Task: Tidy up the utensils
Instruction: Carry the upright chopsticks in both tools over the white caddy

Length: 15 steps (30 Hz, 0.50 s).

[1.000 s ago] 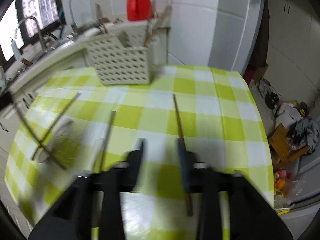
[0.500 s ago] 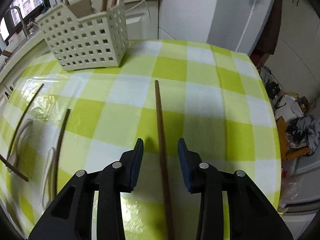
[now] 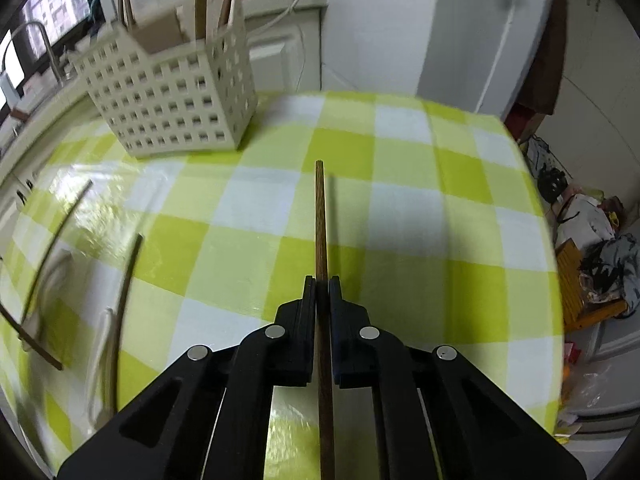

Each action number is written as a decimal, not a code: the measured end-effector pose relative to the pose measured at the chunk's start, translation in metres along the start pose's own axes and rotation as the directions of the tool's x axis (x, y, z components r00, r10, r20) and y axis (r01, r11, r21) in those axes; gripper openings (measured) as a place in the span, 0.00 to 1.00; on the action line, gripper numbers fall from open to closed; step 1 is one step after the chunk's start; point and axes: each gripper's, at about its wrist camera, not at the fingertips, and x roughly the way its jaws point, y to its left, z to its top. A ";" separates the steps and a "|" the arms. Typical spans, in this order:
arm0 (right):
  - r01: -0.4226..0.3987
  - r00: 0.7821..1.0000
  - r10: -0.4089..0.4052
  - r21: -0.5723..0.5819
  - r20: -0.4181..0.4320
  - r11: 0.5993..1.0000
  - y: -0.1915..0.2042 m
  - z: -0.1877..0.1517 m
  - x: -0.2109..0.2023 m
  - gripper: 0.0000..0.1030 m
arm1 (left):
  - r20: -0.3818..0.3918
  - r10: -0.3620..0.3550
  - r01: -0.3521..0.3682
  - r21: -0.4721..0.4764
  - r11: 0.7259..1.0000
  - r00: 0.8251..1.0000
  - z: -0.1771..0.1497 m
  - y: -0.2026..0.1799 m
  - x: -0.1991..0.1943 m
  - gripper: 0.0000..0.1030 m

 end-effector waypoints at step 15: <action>-0.028 0.965 0.011 0.060 0.261 0.998 0.001 -0.034 -0.140 0.06 | 0.019 -0.041 0.041 -0.005 0.999 0.999 -0.001 -0.009 -0.006 0.06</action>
